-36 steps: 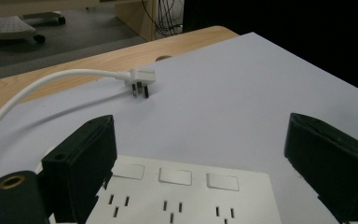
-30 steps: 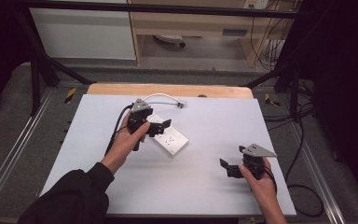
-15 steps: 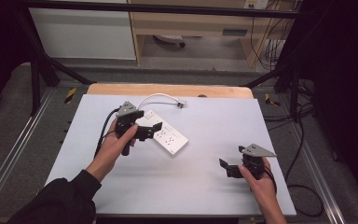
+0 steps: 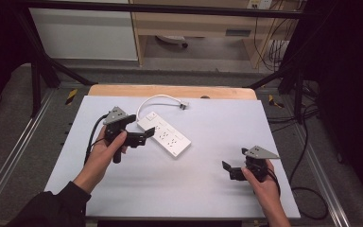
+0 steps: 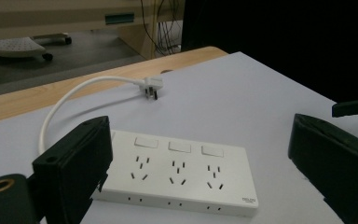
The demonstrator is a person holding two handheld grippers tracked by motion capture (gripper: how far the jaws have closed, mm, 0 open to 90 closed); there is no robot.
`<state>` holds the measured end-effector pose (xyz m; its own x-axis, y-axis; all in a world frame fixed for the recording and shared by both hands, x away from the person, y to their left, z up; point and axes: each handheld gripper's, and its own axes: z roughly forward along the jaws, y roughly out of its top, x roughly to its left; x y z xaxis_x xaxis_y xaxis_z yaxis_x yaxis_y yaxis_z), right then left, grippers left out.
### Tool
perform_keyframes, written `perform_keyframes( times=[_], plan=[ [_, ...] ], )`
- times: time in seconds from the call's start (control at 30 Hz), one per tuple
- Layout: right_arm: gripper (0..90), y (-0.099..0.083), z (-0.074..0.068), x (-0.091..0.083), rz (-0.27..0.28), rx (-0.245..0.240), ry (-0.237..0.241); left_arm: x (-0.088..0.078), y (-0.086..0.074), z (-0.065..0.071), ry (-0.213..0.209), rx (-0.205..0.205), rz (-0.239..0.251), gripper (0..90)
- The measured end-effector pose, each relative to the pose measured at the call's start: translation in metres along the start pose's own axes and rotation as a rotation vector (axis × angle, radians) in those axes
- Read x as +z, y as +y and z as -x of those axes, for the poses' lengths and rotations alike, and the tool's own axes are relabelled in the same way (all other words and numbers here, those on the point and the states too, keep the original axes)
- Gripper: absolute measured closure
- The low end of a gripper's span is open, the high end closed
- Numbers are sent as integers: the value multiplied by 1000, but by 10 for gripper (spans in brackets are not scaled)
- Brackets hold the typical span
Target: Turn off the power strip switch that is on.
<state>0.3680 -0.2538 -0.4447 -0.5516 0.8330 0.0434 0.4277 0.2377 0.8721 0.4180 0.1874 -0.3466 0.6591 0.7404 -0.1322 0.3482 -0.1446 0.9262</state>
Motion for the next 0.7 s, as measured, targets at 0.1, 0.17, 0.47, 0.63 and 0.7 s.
perform_keyframes(
  times=[0.1,0.17,0.47,0.63,0.7],
  plan=[
    [25,0,0,0,-1,0,0,-9,-3,-3,4,-12,9,63],
    [25,0,0,1,-2,0,1,-15,-5,-4,9,-15,12,63],
    [25,0,-1,1,-6,-1,1,-38,-12,-10,21,-33,25,63],
    [25,0,-1,2,-7,-3,0,-48,-17,-11,28,-36,23,58],
    [25,0,-1,2,-8,-3,-1,-52,-20,-12,32,-37,18,59]
  ],
)
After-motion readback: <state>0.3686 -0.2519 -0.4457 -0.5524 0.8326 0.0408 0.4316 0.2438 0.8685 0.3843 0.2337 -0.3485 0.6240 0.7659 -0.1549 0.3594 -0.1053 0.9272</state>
